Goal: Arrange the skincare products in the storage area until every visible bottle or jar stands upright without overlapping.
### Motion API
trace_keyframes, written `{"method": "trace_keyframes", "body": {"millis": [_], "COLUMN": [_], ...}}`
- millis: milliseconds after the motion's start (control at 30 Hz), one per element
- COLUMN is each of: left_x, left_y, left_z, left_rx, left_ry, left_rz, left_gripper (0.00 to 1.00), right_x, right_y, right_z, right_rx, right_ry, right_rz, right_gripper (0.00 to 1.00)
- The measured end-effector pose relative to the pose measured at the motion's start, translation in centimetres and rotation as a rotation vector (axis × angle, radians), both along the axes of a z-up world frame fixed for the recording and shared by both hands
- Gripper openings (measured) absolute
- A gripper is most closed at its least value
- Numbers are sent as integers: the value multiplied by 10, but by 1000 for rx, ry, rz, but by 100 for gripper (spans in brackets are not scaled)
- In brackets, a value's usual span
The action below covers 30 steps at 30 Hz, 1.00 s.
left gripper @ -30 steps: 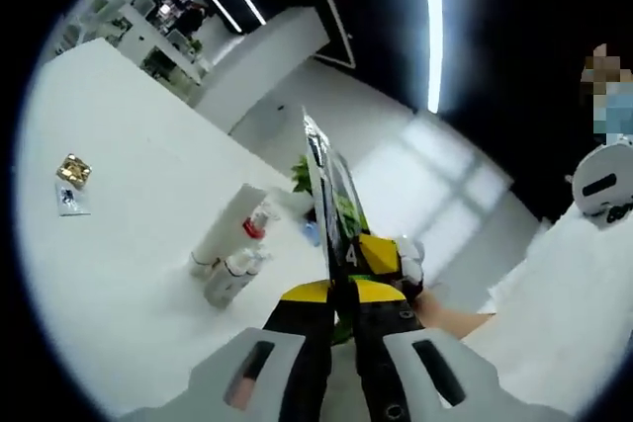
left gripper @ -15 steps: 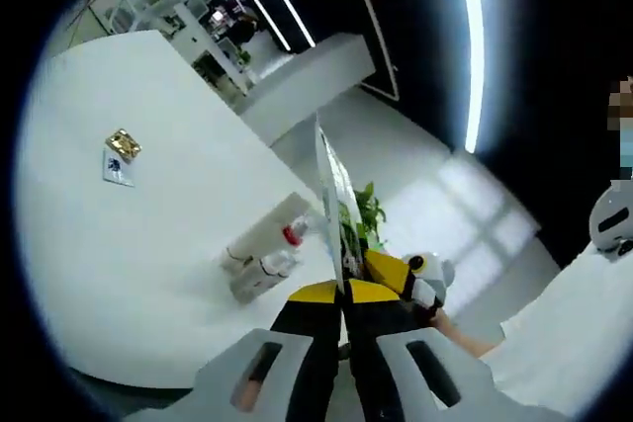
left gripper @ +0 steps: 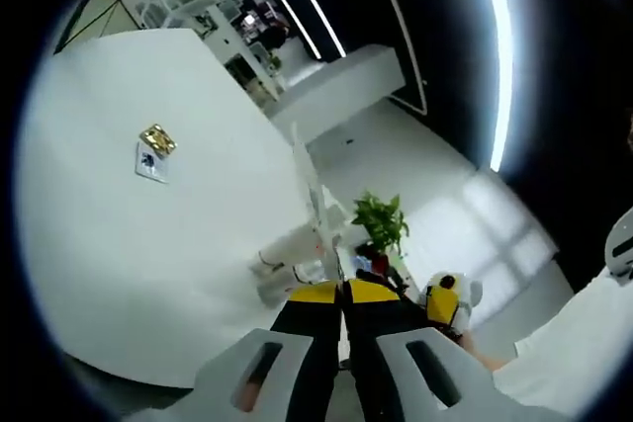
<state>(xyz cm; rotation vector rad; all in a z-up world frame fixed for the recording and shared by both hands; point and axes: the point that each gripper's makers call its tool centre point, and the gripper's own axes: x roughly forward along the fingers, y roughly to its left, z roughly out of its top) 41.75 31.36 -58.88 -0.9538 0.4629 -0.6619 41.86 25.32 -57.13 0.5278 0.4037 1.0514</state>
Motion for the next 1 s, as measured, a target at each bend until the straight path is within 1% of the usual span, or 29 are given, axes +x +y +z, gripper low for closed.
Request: {"method": "trace_keyframes", "body": {"millis": [67, 233, 367, 433, 567, 767, 1000], "left_x": [4, 12, 17, 19, 26, 37, 44], "left_y": [-1, -5, -9, -11, -16, -23, -33], "left_z": [-2, -20, -29, -32, -41, -55, -73], "left_rx": [-5, 33, 26, 27, 52, 79, 98], "left_ry": [2, 40, 63, 70, 85, 105, 133], "left_rz": [1, -11, -15, -19, -33, -57, -85], "left_gripper": [0, 0, 0, 0, 0, 0, 0], "right_x": [-1, -2, -3, -3, -3, -2, 3], "right_y": [-3, -13, -23, -28, -35, -45, -56], "right_z": [-4, -8, -15, -18, -20, -28, -36], "right_rx": [-29, -78, -135, -160, -188, -246, -280], "right_ry": [-13, -32, -56, -66, -83, -83, -66], "right_rz": [-3, -17, -29, -36, -44, -53, -84], "right_gripper": [51, 54, 56, 58, 64, 71, 79]}}
